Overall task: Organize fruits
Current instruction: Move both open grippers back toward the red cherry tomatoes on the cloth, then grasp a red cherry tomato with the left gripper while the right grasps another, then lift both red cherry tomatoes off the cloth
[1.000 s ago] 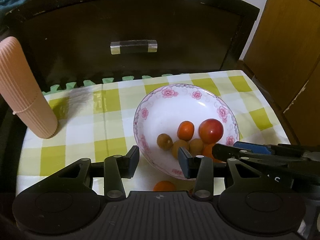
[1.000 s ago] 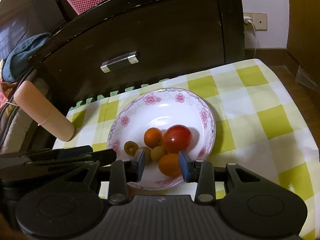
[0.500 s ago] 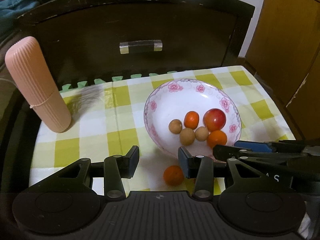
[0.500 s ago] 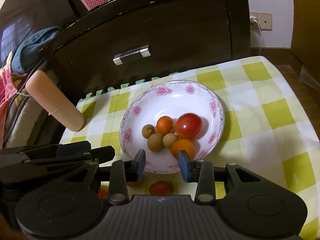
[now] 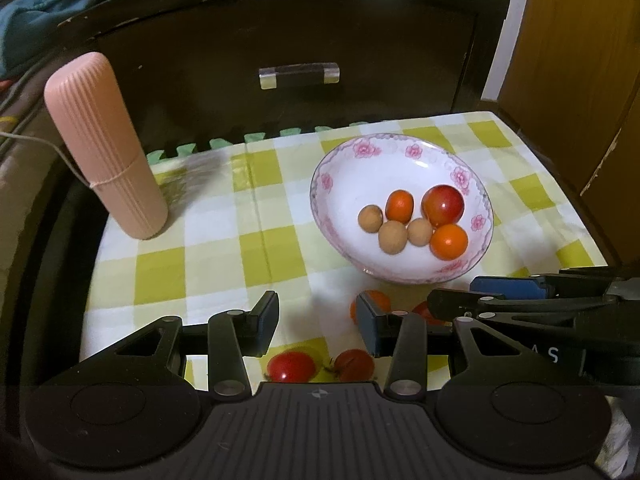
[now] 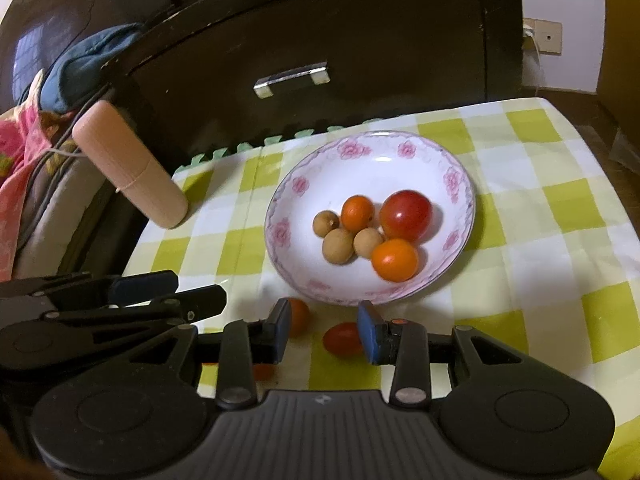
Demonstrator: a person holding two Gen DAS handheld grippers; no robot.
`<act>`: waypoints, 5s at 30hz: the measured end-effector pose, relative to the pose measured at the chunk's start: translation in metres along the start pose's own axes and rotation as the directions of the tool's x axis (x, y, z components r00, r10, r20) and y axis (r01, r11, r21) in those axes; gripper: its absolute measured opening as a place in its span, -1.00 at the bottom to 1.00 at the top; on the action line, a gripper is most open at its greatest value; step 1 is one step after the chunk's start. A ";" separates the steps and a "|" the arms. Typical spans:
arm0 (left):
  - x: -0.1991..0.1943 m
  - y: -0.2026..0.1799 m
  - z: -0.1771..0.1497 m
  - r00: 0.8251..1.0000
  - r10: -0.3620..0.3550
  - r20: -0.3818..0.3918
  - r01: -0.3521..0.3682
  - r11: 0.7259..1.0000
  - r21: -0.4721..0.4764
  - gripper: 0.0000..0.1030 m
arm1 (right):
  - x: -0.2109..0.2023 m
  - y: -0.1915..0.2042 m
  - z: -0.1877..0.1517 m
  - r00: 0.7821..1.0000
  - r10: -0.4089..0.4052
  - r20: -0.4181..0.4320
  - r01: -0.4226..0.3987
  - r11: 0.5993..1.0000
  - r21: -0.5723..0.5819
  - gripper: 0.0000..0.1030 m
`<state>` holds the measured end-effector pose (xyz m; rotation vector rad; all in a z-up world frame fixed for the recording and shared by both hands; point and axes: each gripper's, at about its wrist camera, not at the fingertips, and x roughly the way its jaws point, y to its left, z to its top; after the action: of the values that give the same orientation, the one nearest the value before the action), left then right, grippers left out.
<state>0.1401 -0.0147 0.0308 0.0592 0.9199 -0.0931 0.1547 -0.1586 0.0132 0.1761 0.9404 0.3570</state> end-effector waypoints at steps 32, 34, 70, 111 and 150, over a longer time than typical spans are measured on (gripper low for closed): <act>0.048 0.028 -0.028 0.980 -0.006 -0.199 0.001 1.000 -0.023 0.13 | 0.021 0.015 -0.022 0.993 0.021 -0.118 -0.027 0.998 -0.052 -0.20; 0.051 0.027 -0.027 0.980 -0.010 -0.199 0.005 1.000 -0.023 0.10 | 0.021 0.014 -0.022 0.993 0.018 -0.119 -0.024 0.999 -0.048 -0.20; 0.032 0.035 -0.059 0.965 -0.011 -0.263 -0.012 0.996 -0.087 -0.15 | 0.062 0.037 -0.021 0.982 0.065 -0.177 -0.073 0.997 -0.036 -0.20; 0.027 0.034 -0.070 0.961 -0.061 -0.268 0.035 0.994 -0.101 -0.03 | 0.078 0.077 -0.007 0.969 0.073 -0.234 -0.096 0.992 -0.087 -0.70; 0.020 0.018 -0.080 0.969 -0.035 -0.244 0.021 0.998 -0.060 -0.28 | -0.002 0.028 -0.042 0.985 0.009 -0.171 -0.035 0.988 -0.151 -0.60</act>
<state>0.0909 0.0098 -0.0330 0.0049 1.1700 -0.0868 0.1134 -0.1339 -0.0019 0.0148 1.0748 0.4690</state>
